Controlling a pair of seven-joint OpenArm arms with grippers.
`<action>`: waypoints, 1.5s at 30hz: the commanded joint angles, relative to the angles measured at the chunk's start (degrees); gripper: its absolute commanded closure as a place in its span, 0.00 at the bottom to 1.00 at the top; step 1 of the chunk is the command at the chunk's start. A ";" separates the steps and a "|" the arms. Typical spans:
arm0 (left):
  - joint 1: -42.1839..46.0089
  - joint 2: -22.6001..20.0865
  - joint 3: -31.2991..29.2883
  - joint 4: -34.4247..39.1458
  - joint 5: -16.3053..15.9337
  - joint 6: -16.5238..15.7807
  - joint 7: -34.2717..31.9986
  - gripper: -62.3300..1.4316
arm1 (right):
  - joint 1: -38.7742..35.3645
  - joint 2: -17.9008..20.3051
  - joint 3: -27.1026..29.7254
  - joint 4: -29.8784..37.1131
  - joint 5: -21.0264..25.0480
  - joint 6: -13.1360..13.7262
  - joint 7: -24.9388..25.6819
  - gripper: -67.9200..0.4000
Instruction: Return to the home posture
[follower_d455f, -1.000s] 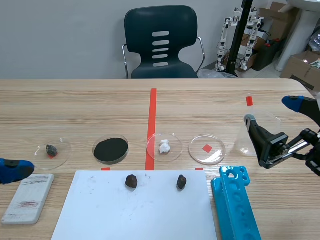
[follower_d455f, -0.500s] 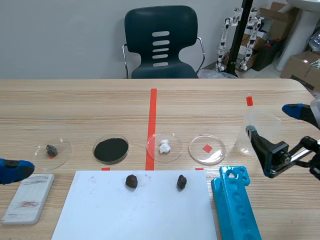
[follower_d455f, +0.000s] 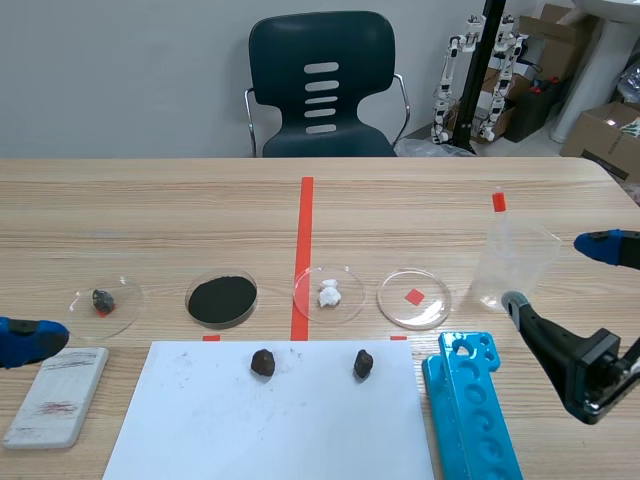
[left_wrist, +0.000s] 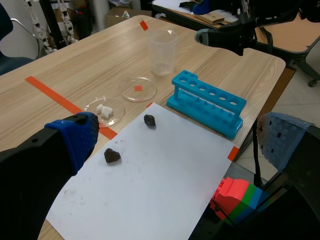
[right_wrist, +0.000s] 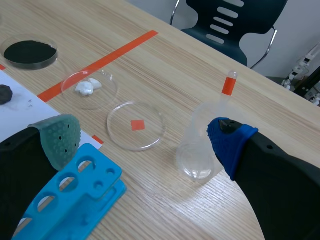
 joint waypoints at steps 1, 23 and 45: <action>0.44 0.44 0.22 0.44 -0.55 -0.15 -0.90 0.00 | -0.96 1.14 1.40 2.14 0.44 -0.48 -0.04 0.22; 0.44 0.44 0.22 0.44 -0.55 -0.15 -0.90 0.00 | -19.63 1.18 18.64 23.10 5.62 3.93 -3.28 0.22; 0.44 0.44 0.22 0.44 -0.55 -0.15 -0.90 0.00 | -20.81 1.18 20.76 23.93 4.83 7.32 -3.08 0.22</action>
